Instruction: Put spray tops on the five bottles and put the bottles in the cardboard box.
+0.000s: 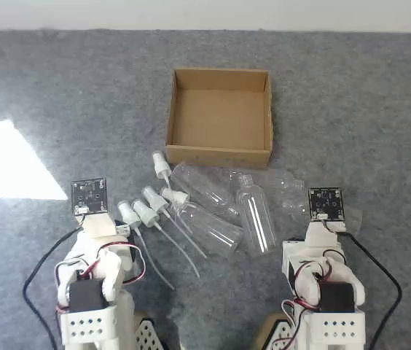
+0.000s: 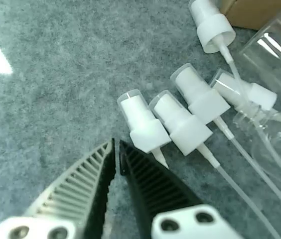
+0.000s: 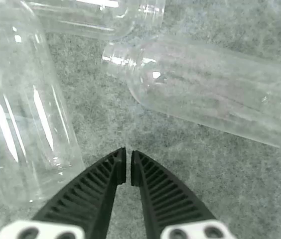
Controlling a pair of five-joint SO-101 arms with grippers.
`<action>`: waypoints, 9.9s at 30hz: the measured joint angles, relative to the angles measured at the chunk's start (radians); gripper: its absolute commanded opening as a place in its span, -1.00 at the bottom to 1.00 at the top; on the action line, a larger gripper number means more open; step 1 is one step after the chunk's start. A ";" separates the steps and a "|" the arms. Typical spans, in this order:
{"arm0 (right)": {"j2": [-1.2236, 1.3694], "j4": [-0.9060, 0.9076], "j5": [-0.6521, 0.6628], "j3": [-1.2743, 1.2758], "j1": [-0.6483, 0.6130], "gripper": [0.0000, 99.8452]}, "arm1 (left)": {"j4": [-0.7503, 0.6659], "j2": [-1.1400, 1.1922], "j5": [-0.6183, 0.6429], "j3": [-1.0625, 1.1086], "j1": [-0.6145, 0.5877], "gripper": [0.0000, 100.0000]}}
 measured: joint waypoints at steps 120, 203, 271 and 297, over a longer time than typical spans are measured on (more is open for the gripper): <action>-0.014 0.012 0.445 -0.391 0.104 -0.97 | 0.000 0.000 0.000 0.000 0.000 -0.97; 1.312 0.080 0.051 -1.204 -0.394 -0.56 | 0.000 0.000 -0.282 -0.054 -0.069 -0.97; 1.714 -0.123 0.012 -1.152 -0.416 -0.73 | -0.025 0.000 -0.284 -0.054 -0.069 -0.97; 1.699 -0.110 0.025 -1.108 -0.411 -0.46 | -0.025 0.000 -0.284 -0.054 -0.069 -0.97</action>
